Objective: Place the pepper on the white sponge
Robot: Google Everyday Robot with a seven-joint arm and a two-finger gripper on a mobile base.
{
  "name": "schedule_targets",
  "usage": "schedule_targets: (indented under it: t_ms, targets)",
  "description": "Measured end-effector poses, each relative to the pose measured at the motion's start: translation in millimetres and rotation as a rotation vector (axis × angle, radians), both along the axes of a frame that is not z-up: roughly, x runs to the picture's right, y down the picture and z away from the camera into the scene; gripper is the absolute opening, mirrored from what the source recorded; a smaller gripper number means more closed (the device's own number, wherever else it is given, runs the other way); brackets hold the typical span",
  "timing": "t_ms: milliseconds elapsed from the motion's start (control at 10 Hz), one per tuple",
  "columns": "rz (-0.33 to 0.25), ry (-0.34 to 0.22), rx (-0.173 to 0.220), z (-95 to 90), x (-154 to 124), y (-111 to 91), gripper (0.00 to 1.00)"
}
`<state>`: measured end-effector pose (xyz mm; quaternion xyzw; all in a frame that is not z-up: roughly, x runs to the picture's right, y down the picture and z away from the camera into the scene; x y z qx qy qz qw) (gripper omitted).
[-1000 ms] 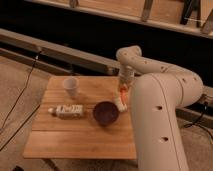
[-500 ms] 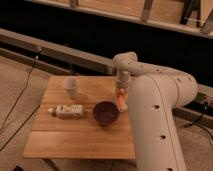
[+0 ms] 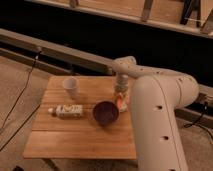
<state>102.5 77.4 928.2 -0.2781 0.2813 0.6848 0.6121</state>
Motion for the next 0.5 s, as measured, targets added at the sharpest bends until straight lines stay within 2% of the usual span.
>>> schedule_targets:
  t_ms: [100,200,400,500]
  targets:
    - [0.0,0.003,0.0,0.2,1.2,1.0,0.22]
    - [-0.001,0.01,0.001,0.1,3.8,2.3,0.35]
    - [-0.004,0.018,0.004,-1.0,7.1,2.3,0.53]
    - [-0.005,0.022,0.006,-2.0,9.0,1.8,0.65]
